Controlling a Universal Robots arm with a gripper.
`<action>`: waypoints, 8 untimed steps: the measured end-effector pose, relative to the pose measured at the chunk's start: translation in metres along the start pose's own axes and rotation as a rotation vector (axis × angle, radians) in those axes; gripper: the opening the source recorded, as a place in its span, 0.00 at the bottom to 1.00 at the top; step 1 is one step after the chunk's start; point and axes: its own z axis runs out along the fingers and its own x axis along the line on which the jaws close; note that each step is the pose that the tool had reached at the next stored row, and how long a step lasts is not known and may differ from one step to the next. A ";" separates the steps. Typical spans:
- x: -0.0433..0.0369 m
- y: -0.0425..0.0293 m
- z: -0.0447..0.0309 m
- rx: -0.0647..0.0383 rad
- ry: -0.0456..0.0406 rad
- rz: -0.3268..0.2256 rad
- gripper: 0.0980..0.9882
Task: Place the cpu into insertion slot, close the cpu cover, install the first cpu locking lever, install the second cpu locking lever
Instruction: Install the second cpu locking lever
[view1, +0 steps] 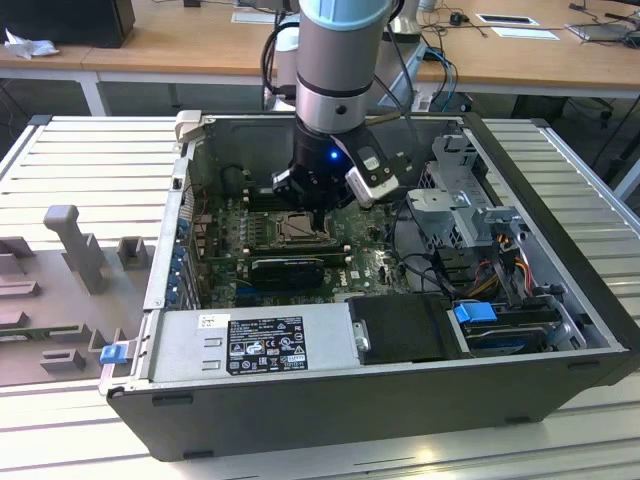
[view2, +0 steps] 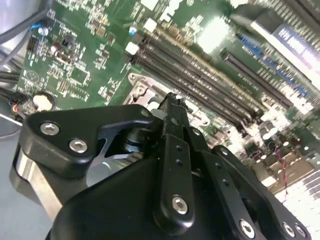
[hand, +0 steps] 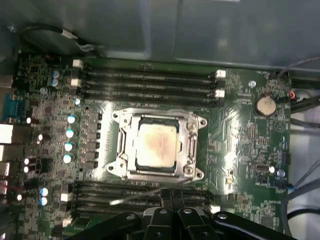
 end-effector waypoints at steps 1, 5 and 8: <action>0.0008 -0.0024 0.0004 -0.005 -0.0002 0.000 0.01; 0.0120 -0.0028 0.0039 -0.034 -0.0023 0.000 0.01; 0.0226 -0.0026 0.0093 -0.034 -0.0023 0.000 0.01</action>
